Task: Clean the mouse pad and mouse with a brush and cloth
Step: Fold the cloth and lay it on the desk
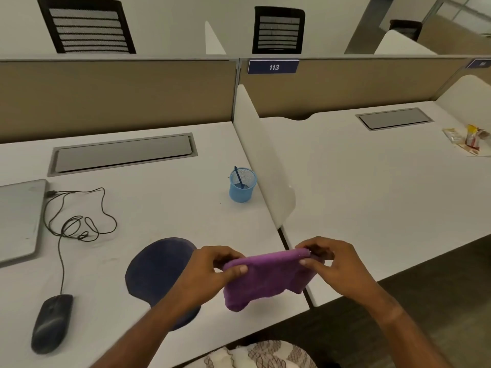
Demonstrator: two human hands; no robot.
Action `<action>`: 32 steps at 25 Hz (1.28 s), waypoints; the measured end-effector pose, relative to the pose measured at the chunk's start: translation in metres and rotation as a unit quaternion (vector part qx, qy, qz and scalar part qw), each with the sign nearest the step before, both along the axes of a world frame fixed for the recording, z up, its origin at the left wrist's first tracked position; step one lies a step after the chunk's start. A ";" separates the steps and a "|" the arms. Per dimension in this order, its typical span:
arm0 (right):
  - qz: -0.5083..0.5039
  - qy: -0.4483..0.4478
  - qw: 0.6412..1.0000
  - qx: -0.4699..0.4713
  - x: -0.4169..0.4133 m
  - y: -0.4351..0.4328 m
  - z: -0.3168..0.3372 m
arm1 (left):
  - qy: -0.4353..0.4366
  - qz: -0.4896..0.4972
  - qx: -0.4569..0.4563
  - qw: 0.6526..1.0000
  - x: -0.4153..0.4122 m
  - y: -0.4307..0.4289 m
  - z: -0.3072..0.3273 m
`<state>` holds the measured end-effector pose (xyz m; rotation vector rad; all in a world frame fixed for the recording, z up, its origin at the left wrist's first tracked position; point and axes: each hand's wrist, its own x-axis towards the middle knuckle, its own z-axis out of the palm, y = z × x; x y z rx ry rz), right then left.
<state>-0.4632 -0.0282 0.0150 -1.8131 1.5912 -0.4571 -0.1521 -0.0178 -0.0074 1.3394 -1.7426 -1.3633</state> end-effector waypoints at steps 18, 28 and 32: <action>-0.011 0.116 0.993 -0.023 0.040 -0.062 -0.130 | -0.286 0.109 -0.039 0.951 -0.027 -0.028 -0.113; 0.165 0.262 0.950 -0.035 0.060 0.005 -0.202 | -0.393 -0.107 -0.039 0.912 -0.045 0.029 -0.164; 0.151 0.286 0.946 -0.027 0.061 0.009 -0.209 | -0.390 -0.100 -0.056 0.914 -0.041 0.031 -0.172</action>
